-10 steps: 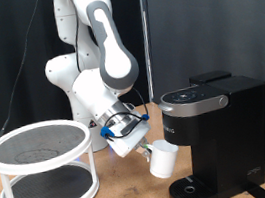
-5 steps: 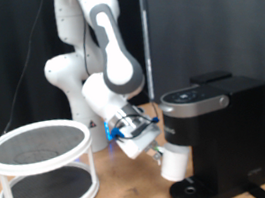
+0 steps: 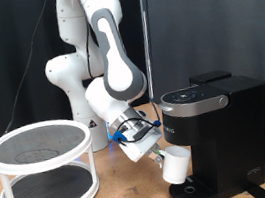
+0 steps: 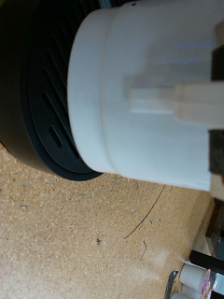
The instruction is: Make a cup of coffee with the keurig machine
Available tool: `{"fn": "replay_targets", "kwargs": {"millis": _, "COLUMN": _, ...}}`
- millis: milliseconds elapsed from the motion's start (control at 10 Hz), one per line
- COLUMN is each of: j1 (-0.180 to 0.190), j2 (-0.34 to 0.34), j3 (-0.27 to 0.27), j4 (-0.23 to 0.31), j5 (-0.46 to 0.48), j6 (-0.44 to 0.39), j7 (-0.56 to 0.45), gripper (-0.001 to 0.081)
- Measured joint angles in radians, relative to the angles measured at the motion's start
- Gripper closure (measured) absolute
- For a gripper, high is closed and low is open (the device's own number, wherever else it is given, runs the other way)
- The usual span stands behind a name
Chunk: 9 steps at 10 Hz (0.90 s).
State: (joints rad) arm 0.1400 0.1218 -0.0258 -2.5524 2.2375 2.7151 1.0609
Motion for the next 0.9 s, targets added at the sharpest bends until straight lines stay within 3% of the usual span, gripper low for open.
{"fn": "replay_targets", "kwargs": {"millis": 900, "j1": 0.000, "j2": 0.086, "j3": 0.005, "j4": 0.058, "j5": 0.030, "j6": -0.023, "j7": -0.018, "gripper": 0.0806}}
